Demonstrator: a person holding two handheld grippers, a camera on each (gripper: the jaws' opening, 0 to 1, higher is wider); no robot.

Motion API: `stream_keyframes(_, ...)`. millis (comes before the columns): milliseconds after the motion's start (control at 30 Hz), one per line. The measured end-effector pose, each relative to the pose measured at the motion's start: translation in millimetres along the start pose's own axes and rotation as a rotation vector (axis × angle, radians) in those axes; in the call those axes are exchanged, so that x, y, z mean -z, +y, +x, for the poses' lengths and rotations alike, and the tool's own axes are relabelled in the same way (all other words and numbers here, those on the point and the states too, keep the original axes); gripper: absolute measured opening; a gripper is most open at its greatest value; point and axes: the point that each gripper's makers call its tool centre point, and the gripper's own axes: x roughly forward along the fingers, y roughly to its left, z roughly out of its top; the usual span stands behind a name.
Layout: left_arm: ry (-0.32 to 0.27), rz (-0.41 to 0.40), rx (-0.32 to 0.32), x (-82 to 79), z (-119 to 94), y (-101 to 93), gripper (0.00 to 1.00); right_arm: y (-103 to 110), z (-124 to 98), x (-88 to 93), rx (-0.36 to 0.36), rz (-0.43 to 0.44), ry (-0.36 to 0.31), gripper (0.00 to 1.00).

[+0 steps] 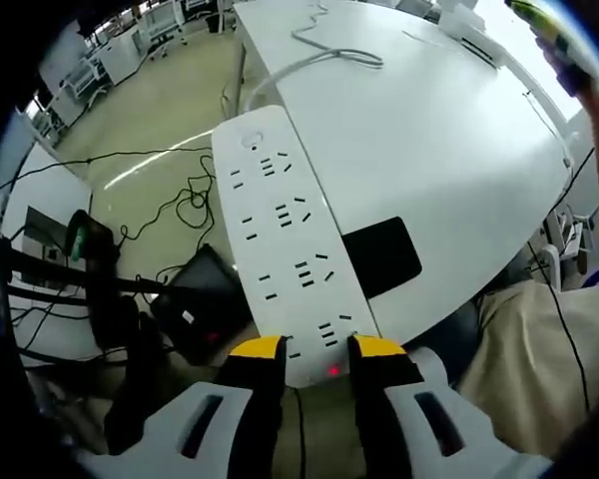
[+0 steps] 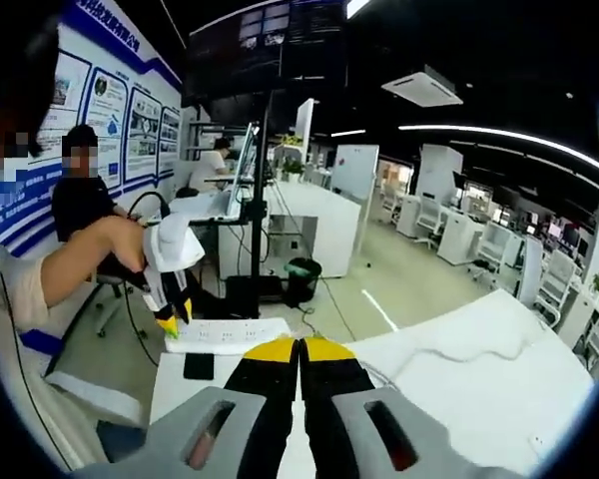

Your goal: Pick up the power strip scattered on the table, fix it on the side mounting bracket of the table, and press the switch

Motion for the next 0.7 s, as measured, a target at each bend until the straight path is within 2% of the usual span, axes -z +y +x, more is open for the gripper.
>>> stream_keyframes(367, 0.012, -0.005, -0.001, 0.0, 0, 0.9, 0.3, 1, 29, 1.3, -0.034, -0.009, 0.035, 0.0)
stream_keyframes(700, 0.029, 0.001, -0.002, -0.4, 0, 1.5, 0.3, 14, 62, -6.4, -0.091, -0.047, 0.065, 0.0)
